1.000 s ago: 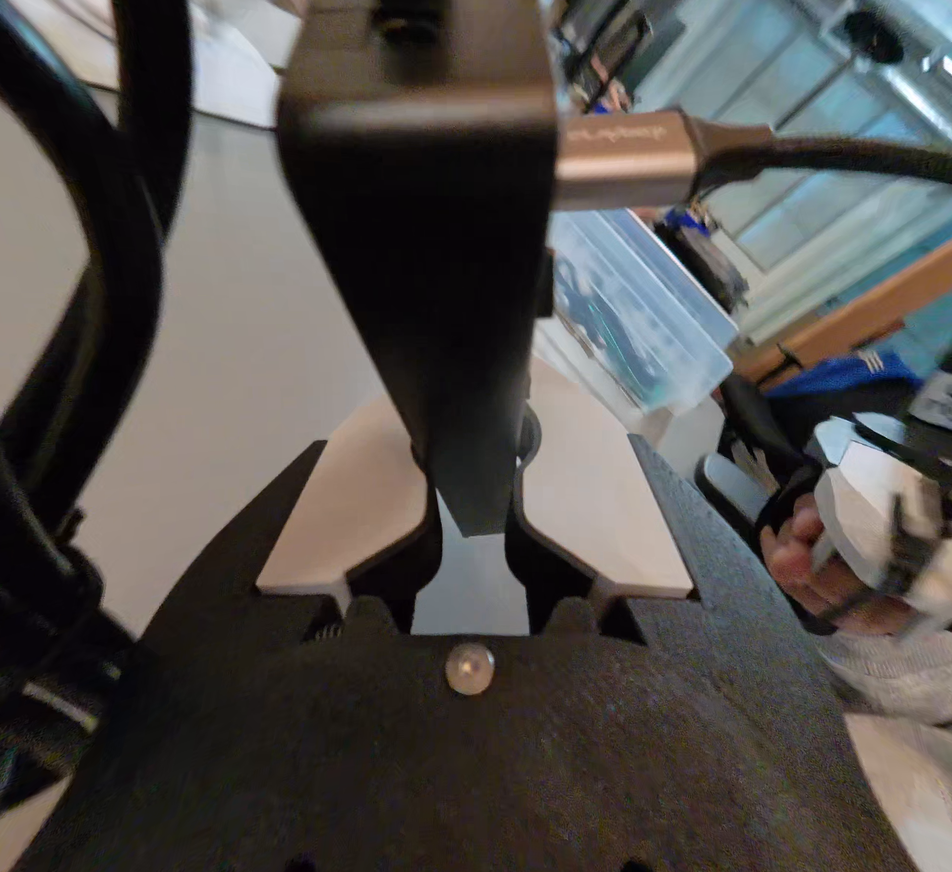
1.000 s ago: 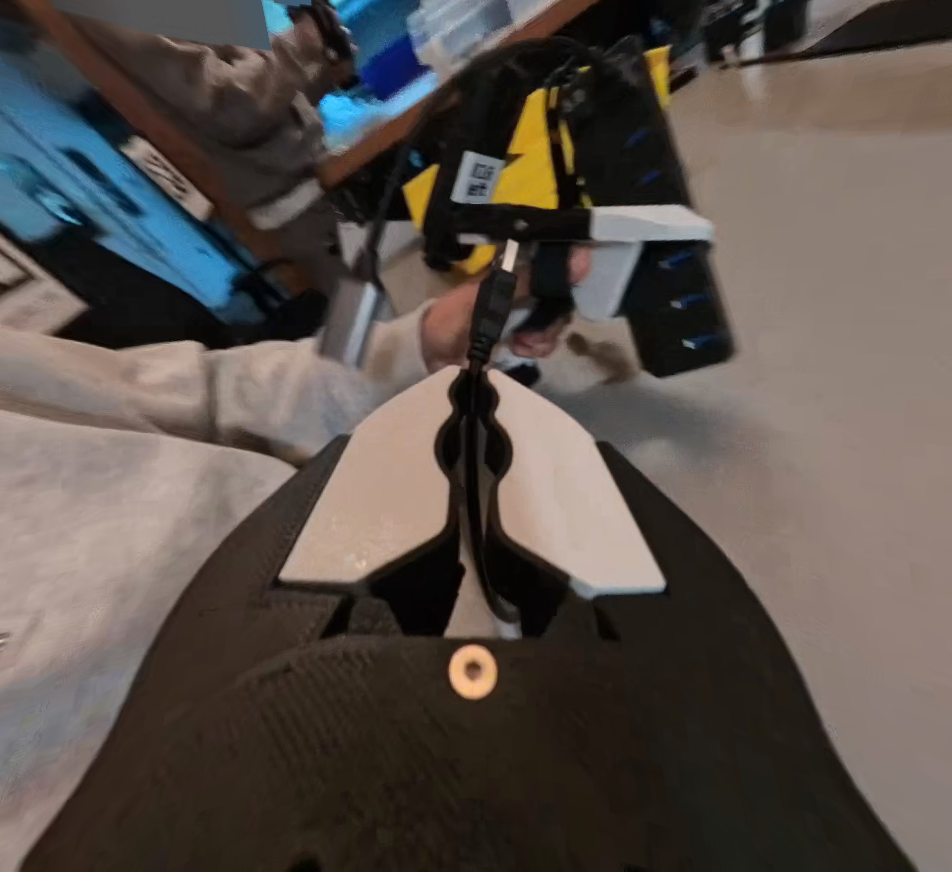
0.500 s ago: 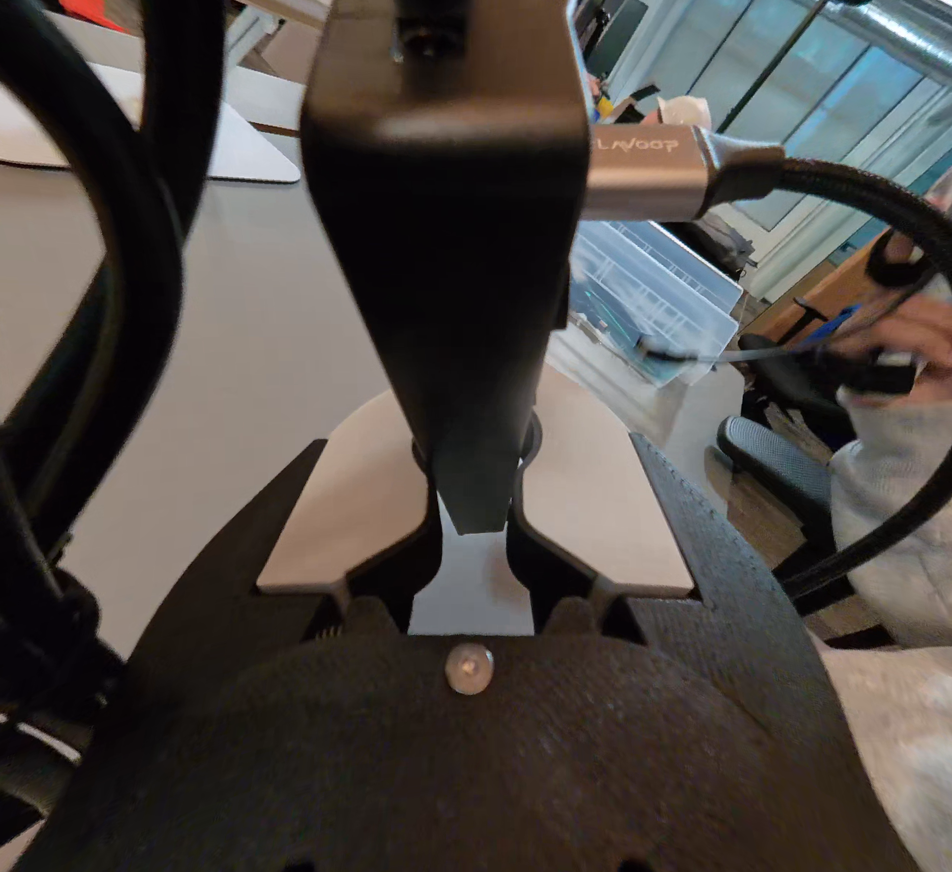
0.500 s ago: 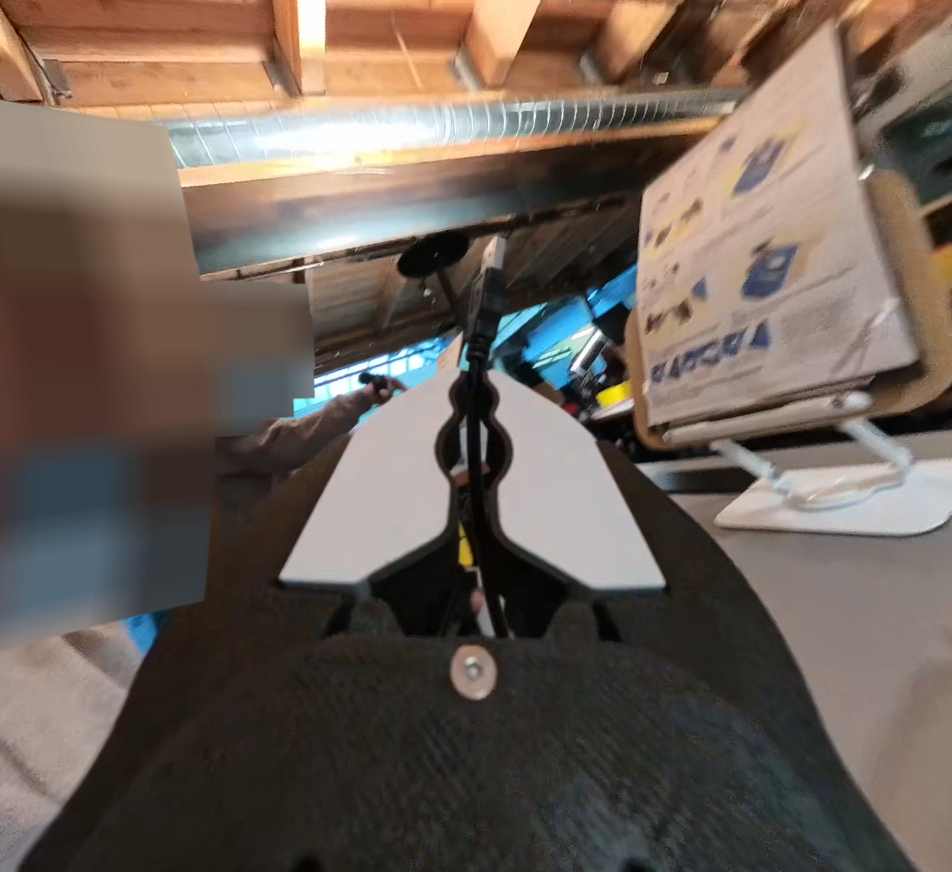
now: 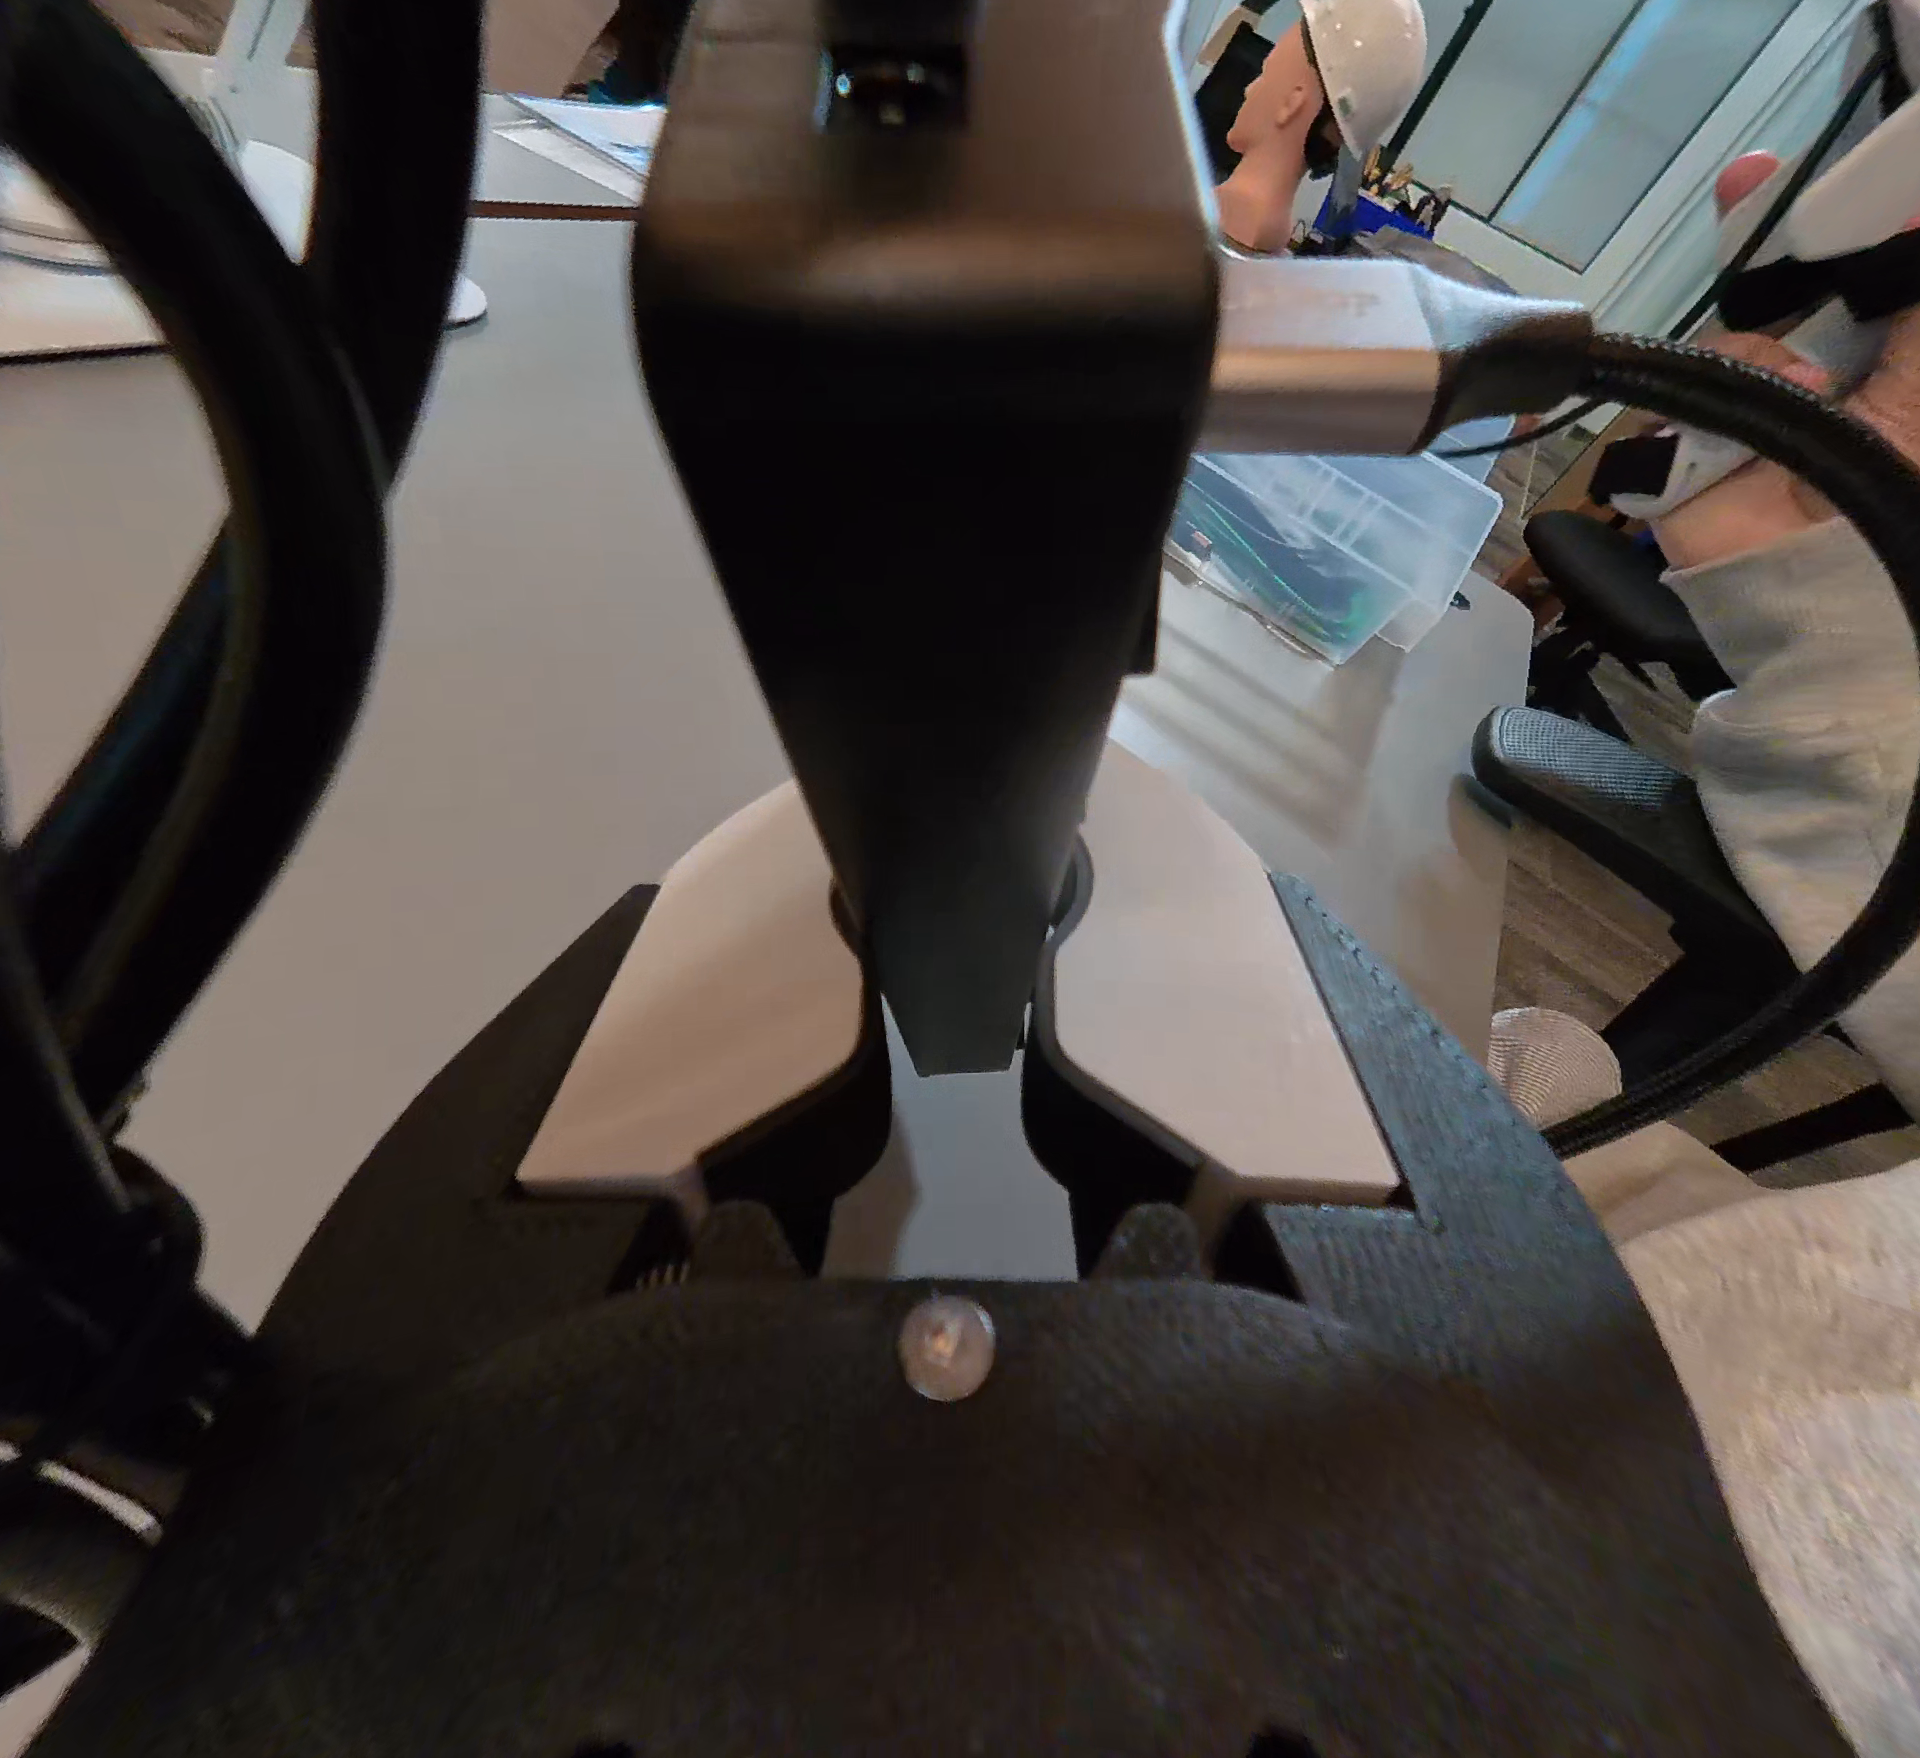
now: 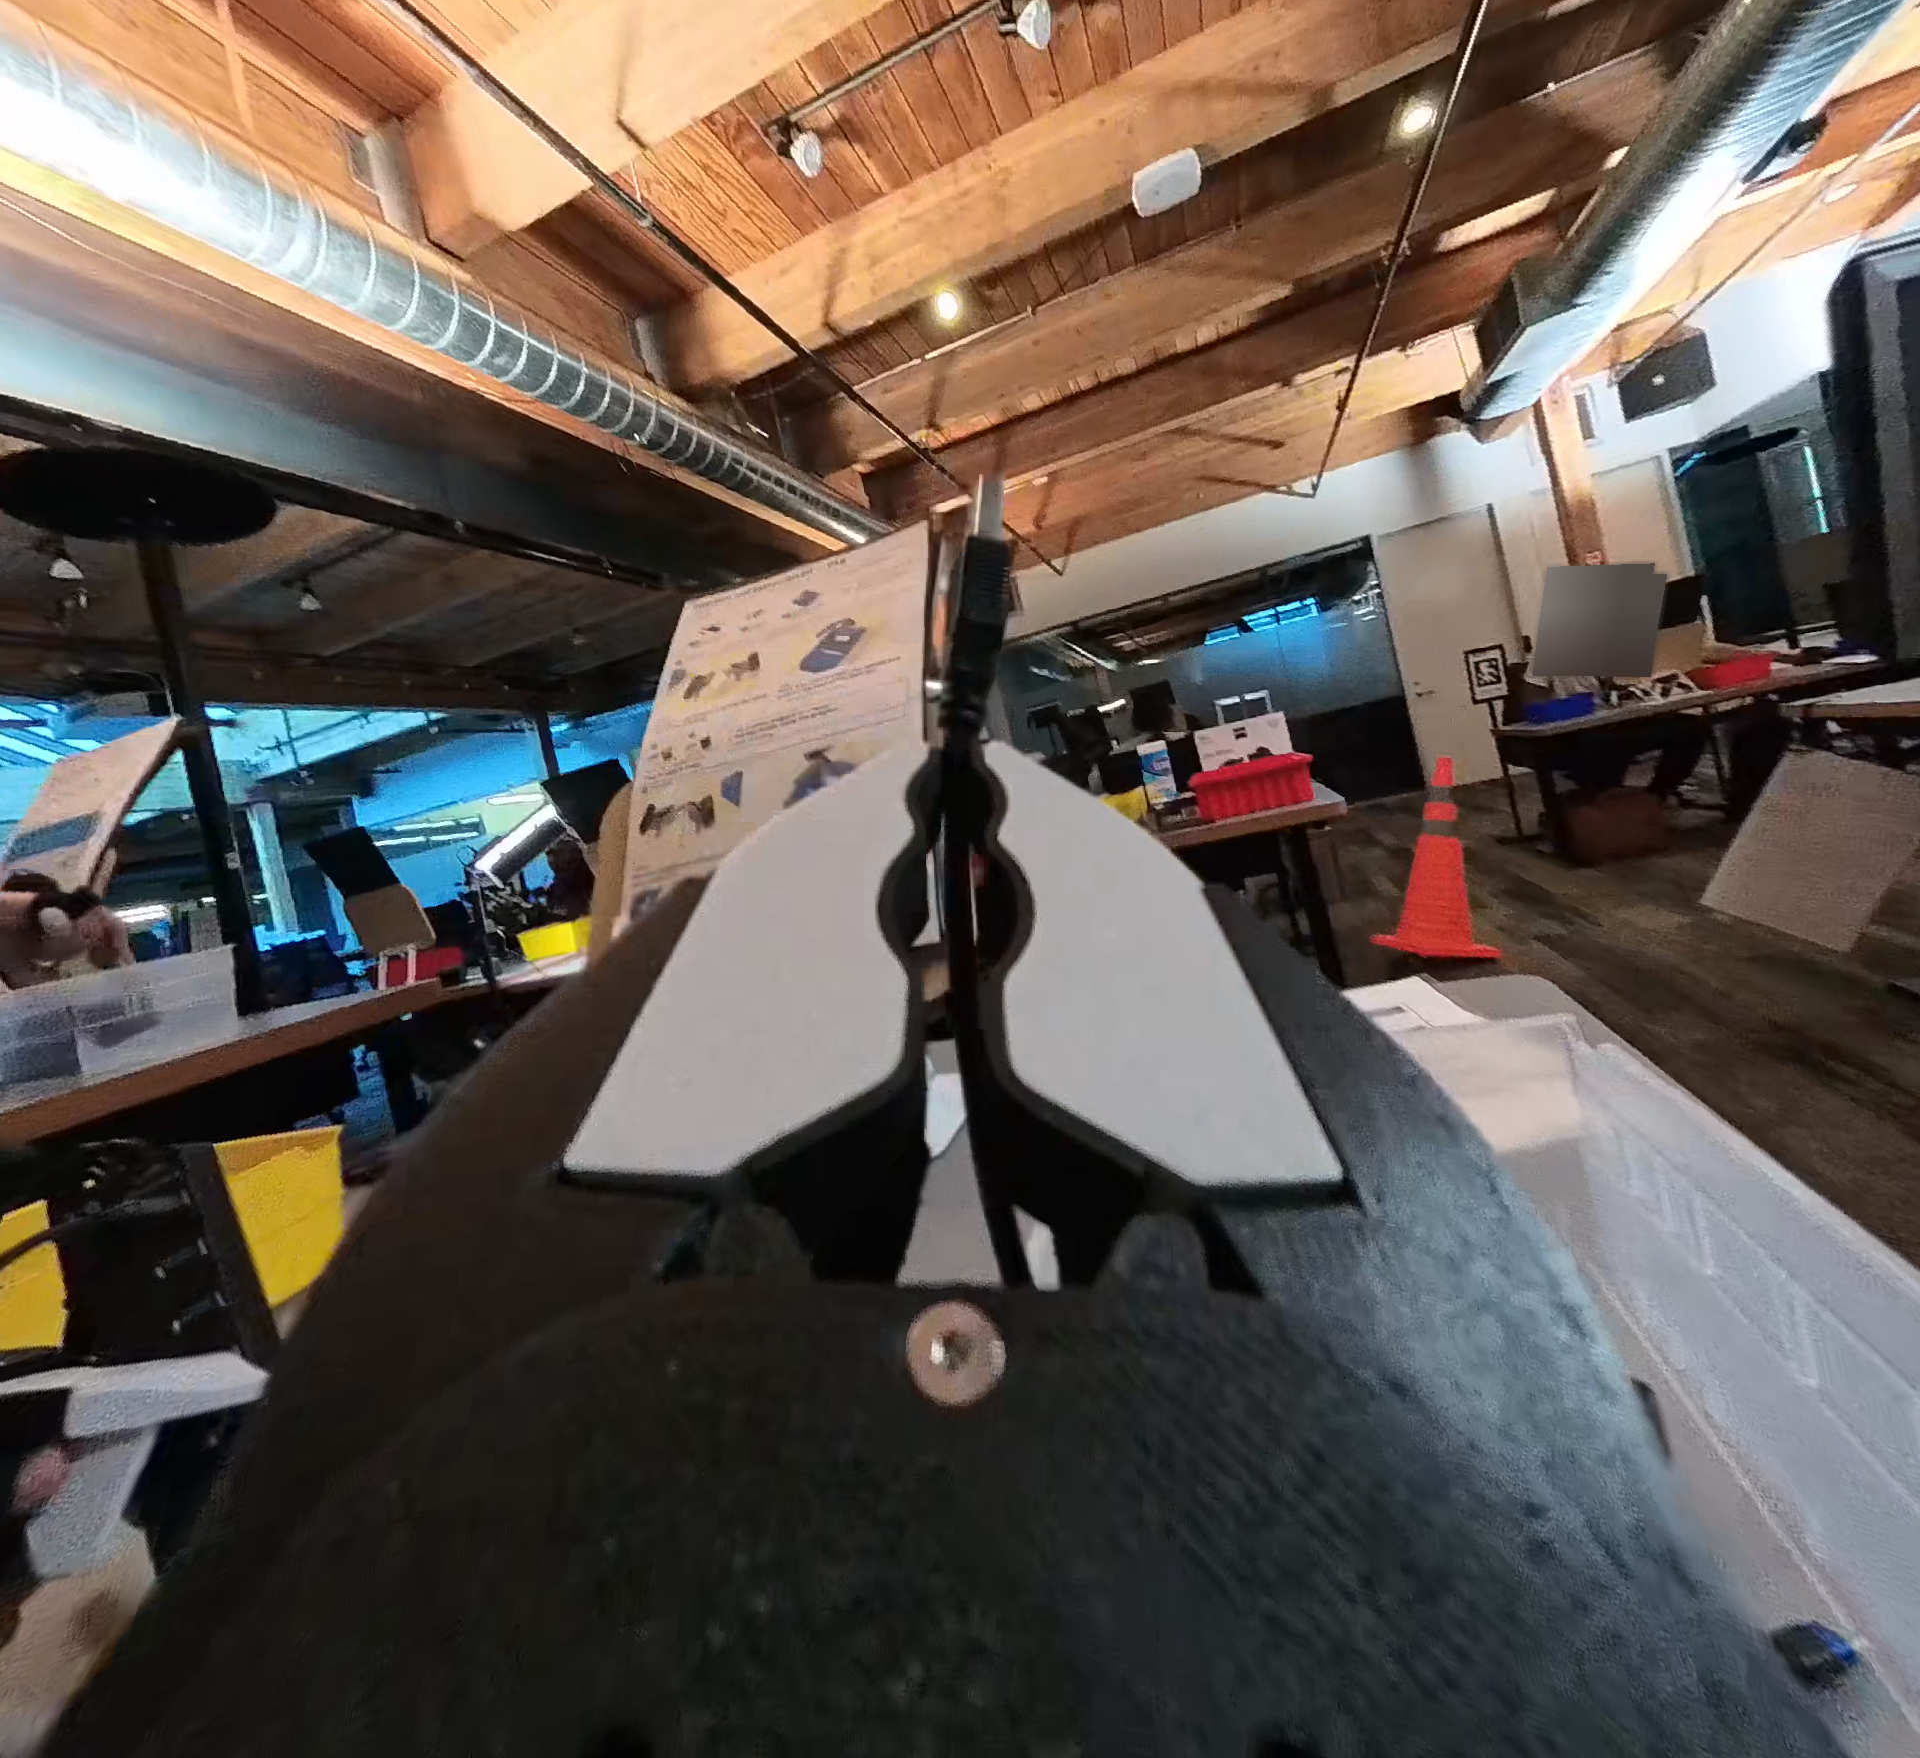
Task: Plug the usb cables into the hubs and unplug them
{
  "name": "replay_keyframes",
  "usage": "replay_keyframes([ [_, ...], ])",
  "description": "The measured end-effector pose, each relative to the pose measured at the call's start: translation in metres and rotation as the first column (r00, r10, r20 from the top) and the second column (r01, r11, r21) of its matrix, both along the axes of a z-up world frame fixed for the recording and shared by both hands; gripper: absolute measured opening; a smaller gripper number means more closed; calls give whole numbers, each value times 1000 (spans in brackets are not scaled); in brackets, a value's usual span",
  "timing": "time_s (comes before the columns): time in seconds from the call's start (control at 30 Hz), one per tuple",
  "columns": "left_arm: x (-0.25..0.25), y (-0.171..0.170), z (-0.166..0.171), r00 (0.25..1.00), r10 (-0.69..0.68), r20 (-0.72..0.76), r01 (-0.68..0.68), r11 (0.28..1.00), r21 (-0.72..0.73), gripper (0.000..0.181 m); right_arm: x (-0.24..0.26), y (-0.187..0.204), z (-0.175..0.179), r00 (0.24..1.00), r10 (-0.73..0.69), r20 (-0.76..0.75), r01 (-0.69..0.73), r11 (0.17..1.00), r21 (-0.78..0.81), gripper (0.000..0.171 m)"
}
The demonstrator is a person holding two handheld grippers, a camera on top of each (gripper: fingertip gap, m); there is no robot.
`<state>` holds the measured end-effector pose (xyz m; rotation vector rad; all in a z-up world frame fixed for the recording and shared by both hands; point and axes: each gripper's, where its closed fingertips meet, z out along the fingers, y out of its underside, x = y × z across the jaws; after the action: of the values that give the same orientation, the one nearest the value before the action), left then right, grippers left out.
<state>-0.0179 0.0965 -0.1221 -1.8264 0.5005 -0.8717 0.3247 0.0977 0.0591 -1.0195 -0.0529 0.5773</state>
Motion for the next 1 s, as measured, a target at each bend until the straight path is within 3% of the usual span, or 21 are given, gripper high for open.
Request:
replay_keyframes([
  [0.23, 0, -1, -1, 1000, -11, 15, 11, 1000, -9, 28, -8, -1, -3, 998, 66, 23, -66, 997, 25, 5],
  [0.37, 2, -3, -1, 1000, -21, 12, 21, 1000, -11, 29, 7, 31, -41, 998, 11, 66, 2, 980, -199, 5],
  [0.53, 5, -5, -3, 999, -34, 4, 34, 999, -11, 29, 48, 64, -107, 976, -126, 177, 202, 827, -524, 5],
  [0.63, 6, -5, -3, 999, -40, 3, 40, 999, -14, 29, 58, 70, -136, 915, -134, 380, 358, 703, -615, 32],
  [0.7, 7, -6, -4, 999, -43, 5, 43, 999, -18, 29, 65, 71, -140, 844, -170, 509, 481, 661, -576, 35],
  [0.87, 8, -7, -5, 999, -51, 2, 51, 998, -23, 29, 63, 66, -118, 708, -261, 656, 620, 674, -401, 42],
  [1.0, 10, -8, -7, 998, -57, -2, 57, 998, -29, 29, 34, 62, -96, 698, -268, 665, 574, 764, -295, 38],
])
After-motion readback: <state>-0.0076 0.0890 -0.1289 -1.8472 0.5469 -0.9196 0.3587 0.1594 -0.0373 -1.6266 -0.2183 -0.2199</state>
